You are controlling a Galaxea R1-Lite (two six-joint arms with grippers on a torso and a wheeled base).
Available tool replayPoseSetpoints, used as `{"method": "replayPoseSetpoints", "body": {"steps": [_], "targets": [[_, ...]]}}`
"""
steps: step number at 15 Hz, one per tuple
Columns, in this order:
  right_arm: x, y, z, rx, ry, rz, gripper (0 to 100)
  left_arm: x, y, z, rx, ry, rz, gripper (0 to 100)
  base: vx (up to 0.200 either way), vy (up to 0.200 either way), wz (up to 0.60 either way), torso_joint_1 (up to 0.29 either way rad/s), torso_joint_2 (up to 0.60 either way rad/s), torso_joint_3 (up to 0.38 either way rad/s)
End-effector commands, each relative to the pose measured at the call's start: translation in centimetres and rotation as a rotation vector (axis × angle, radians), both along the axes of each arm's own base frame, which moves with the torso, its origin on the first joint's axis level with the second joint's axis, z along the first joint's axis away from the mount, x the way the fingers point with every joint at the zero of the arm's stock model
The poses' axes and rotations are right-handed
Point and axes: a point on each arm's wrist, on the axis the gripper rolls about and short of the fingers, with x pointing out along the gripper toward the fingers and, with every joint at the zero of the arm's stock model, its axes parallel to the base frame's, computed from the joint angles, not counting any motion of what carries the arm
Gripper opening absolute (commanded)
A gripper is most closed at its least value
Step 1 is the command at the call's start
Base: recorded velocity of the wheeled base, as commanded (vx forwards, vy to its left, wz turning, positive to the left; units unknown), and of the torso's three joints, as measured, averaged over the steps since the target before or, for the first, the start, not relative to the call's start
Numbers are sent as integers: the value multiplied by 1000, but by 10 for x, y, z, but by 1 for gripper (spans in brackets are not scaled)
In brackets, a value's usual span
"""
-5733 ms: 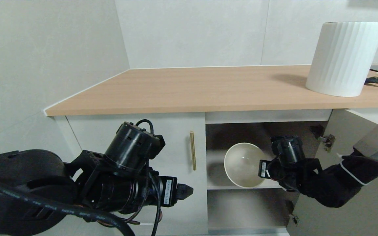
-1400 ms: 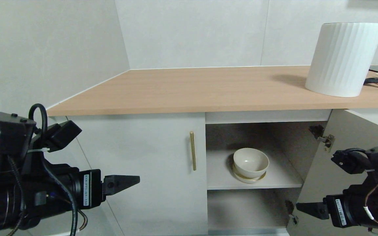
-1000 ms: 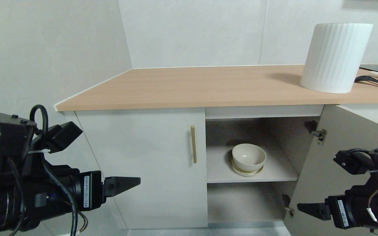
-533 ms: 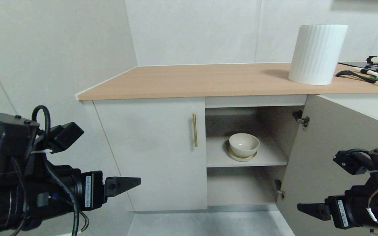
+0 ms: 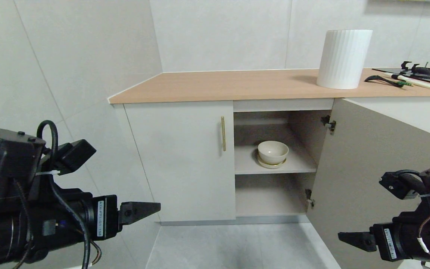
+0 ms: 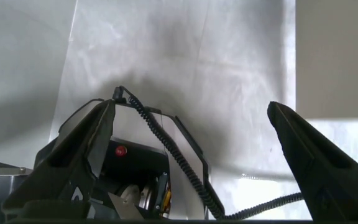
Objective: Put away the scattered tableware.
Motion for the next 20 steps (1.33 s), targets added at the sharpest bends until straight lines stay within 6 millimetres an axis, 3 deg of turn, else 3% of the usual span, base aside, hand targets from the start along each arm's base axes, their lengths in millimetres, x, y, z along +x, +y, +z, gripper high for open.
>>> {"method": "replayPoseSetpoints", "body": {"steps": [1, 12, 20], "targets": [[0, 0, -1, -2, 3, 1, 100, 0, 0, -1, 3, 4, -1, 100, 0, 0, 0, 0, 0, 0], [-4, -2, 2, -1, -6, 1, 100, 0, 0, -1, 5, 4, 0, 100, 0, 0, 0, 0, 0, 0], [-12, -14, 12, -51, 51, -21, 100, 0, 0, -2, 18, 1, -11, 100, 0, -200, 0, 2, -1, 1]]}}
